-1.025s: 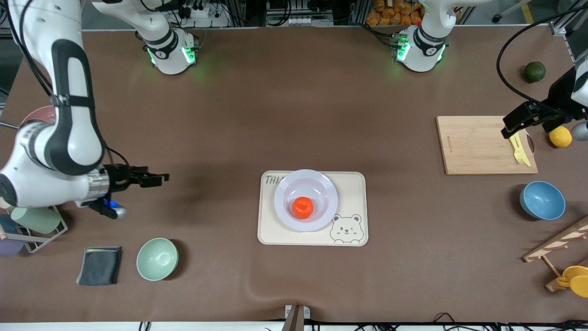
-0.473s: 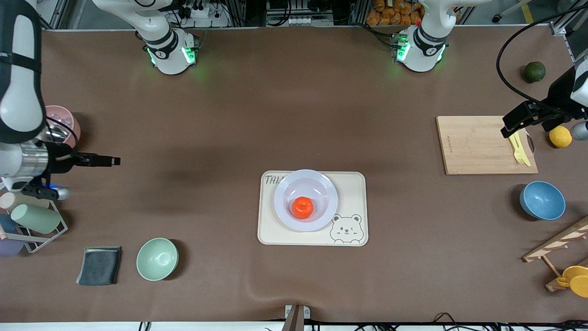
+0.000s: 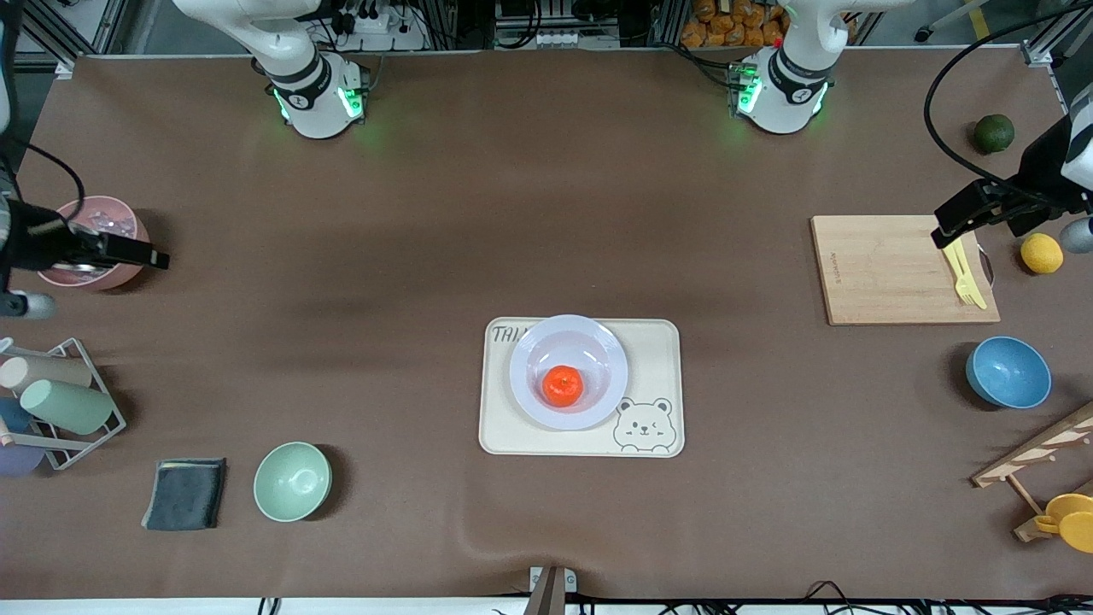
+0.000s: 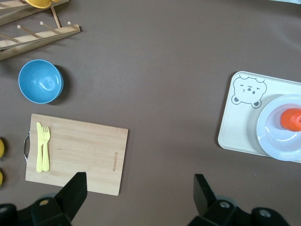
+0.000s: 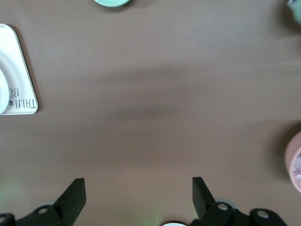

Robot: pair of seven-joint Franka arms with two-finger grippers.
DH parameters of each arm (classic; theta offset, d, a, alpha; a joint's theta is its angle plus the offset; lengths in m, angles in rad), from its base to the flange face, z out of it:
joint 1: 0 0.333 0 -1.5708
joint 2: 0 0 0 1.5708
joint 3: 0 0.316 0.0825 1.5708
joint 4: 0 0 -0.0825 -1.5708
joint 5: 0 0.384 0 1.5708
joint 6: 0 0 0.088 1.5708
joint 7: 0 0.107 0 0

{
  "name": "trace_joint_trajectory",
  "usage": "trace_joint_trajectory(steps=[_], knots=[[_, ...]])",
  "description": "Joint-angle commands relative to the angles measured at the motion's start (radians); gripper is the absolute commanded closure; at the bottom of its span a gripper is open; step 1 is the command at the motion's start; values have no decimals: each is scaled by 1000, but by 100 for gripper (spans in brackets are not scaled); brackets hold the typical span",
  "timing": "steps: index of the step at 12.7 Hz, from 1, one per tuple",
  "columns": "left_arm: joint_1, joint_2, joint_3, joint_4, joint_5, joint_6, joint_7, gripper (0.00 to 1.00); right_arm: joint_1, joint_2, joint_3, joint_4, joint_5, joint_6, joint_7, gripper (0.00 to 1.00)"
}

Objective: Place orange and plate with both arms

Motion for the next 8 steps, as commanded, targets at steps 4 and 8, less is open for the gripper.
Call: trace_joint_trajectory(steps=[4,8], knots=[[7,-34,-4,-16,-12,-11,22,0,-5,-112,12,-44,-35,-5,3,0],[8,-36,-4,-13,-13,-13,25,0,-140,-128,185,-37,-121,68,6,0]])
